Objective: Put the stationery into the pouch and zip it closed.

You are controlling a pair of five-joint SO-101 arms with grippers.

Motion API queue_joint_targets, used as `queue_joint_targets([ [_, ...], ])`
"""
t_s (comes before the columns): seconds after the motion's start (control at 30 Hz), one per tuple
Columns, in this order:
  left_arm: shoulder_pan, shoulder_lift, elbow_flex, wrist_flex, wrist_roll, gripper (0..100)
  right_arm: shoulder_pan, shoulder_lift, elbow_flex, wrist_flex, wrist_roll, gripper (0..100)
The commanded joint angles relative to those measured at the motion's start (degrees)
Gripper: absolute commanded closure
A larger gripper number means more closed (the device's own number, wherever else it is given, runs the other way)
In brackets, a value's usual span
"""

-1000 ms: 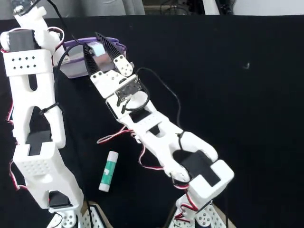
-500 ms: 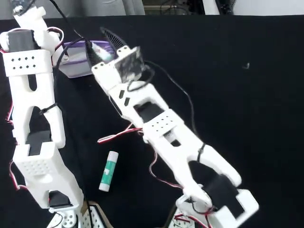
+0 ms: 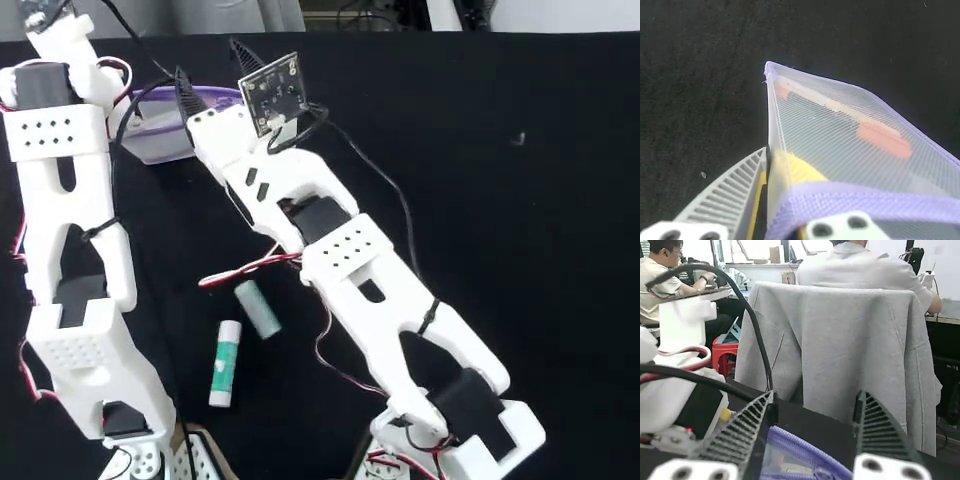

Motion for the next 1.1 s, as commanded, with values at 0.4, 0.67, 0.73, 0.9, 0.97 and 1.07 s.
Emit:
queue_joint_targets([
  [0.4,-6.5,3.0,-0.7,-5.7,0.7,97,6.2,-17.3,-13.9,43.8,-3.6,75.5],
  [0.67,-6.9,3.8,-0.8,-6.3,0.7,97,6.2,-17.3,-13.2,65.7,-3.3,75.5],
  [0.73,-7.0,3.8,-0.8,-6.2,0.7,97,6.0,-17.3,-10.2,67.3,-3.3,75.5],
  [0.9,-7.1,3.8,-0.8,-6.1,0.7,97,5.3,-17.2,0.6,65.8,-0.2,75.5],
  [0.97,-7.1,3.8,-0.8,-6.2,0.7,97,4.3,-17.2,5.6,63.7,1.1,75.5],
  [1.07,-7.1,3.8,-0.8,-6.3,0.7,97,1.0,-17.2,12.5,59.8,2.8,75.5],
])
